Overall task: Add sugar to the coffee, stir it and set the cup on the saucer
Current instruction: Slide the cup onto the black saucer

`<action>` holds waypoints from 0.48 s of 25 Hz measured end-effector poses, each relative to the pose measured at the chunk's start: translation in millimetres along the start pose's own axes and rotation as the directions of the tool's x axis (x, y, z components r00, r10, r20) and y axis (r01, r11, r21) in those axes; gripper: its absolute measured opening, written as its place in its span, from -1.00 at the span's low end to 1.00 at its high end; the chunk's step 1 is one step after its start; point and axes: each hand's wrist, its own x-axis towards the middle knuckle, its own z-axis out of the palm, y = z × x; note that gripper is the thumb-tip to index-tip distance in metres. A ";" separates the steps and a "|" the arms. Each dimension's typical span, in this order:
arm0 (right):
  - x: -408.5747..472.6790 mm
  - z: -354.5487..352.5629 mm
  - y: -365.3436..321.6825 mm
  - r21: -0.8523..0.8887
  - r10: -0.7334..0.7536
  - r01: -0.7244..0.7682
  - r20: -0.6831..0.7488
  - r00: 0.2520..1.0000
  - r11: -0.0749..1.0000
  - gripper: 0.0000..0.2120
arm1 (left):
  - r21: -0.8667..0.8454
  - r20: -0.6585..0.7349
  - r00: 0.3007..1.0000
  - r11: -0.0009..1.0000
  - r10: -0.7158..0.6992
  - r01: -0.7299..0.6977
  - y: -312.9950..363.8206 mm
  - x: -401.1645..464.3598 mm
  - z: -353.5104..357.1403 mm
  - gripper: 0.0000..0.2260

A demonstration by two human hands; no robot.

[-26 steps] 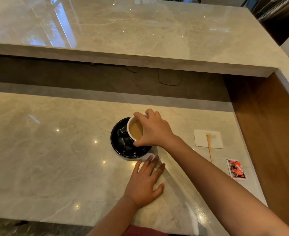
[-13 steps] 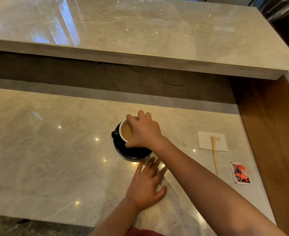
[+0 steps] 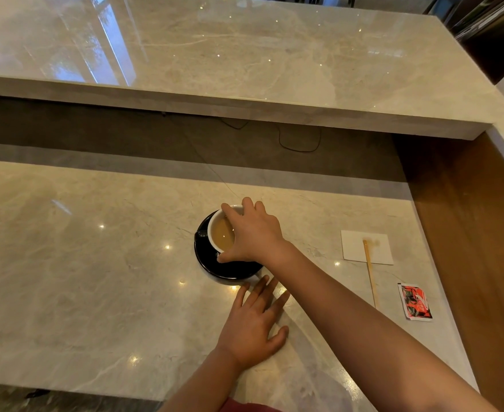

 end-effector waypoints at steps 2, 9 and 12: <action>-0.6 0.7 1.8 0.003 -0.009 0.009 -0.003 1.000 1.000 -0.06 | 0.003 -0.001 1.000 1.000 -0.004 0.004 0.2 0.0 -0.3 -0.51; -3.2 -0.8 0.9 -0.005 -0.007 0.007 0.014 1.000 1.000 -0.04 | -0.004 0.016 1.000 1.000 -0.007 0.007 -0.7 -0.3 1.6 -0.51; -8.2 -7.4 4.2 0.027 0.031 -0.032 0.028 0.999 0.999 -0.09 | 0.013 0.020 1.000 1.000 -0.013 0.012 -1.8 0.2 3.7 -0.50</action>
